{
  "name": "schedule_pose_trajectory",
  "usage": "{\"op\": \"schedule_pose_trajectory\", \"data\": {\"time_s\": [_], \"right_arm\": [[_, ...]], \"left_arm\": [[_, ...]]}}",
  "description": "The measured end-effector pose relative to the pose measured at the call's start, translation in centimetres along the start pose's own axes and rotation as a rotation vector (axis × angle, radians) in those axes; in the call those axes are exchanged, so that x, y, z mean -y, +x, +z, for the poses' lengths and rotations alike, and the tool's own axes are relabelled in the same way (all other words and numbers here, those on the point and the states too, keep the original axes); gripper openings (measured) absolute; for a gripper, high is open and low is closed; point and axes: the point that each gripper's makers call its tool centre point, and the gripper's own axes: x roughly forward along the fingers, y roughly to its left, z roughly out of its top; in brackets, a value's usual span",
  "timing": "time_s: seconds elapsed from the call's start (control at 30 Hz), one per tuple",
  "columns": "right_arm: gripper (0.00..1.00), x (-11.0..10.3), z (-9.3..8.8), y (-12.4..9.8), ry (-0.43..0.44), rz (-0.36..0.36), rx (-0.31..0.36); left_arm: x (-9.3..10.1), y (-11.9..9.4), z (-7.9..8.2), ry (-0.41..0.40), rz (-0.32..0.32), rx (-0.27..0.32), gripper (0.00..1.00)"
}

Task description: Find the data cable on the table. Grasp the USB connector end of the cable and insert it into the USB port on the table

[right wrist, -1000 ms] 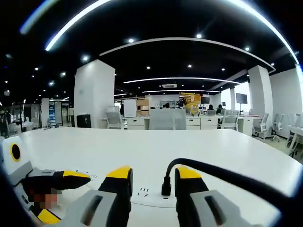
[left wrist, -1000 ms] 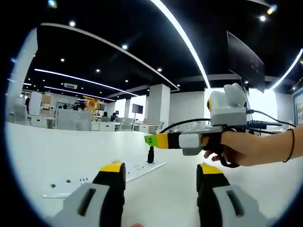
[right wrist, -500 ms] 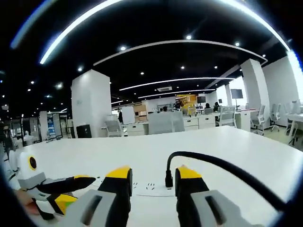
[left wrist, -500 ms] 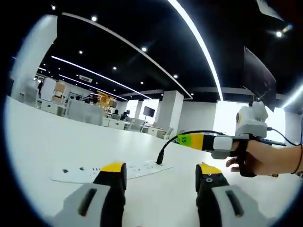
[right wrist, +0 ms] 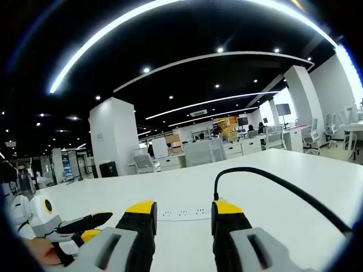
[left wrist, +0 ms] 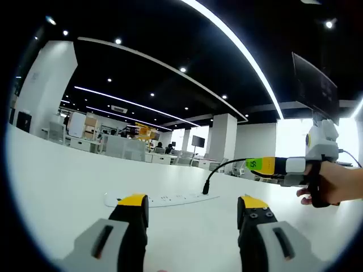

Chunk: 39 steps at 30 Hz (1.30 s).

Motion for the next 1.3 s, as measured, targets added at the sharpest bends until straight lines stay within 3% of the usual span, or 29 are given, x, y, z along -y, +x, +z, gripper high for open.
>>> {"op": "schedule_pose_trajectory", "data": {"time_s": [0.3,0.43,0.6,0.83,1.0,1.23,1.3], "right_arm": [[0.42,-2.5,0.2,-5.2,-0.016,0.002,0.043],[0.45,-3.8,0.2,-7.7,0.013,0.004,0.055],[0.45,-5.2,0.5,-10.2,-0.011,0.007,0.075],[0.45,-6.7,0.3,-13.1,-0.033,0.006,0.095],[0.45,-7.4,-0.7,-15.0,0.017,0.014,0.096],[0.44,-7.5,-0.3,-17.7,-0.012,-0.020,0.152],[0.44,-7.5,-0.2,-18.3,-0.012,-0.031,0.158]], "left_arm": [[1.2,-4.2,0.6,-0.064,0.035,0.011,0.68],[2.1,-5.4,0.6,-0.050,0.026,-0.002,0.71],[2.5,-7.1,0.7,-0.061,0.032,-0.011,0.73],[3.7,-9.8,1.2,-0.013,0.022,-0.014,0.75],[5.0,-12.3,2.3,0.022,-0.005,0.009,0.79],[4.3,-16.6,4.8,0.021,0.061,0.062,0.81],[3.9,-17.7,5.4,0.053,0.082,0.068,0.81]]}}
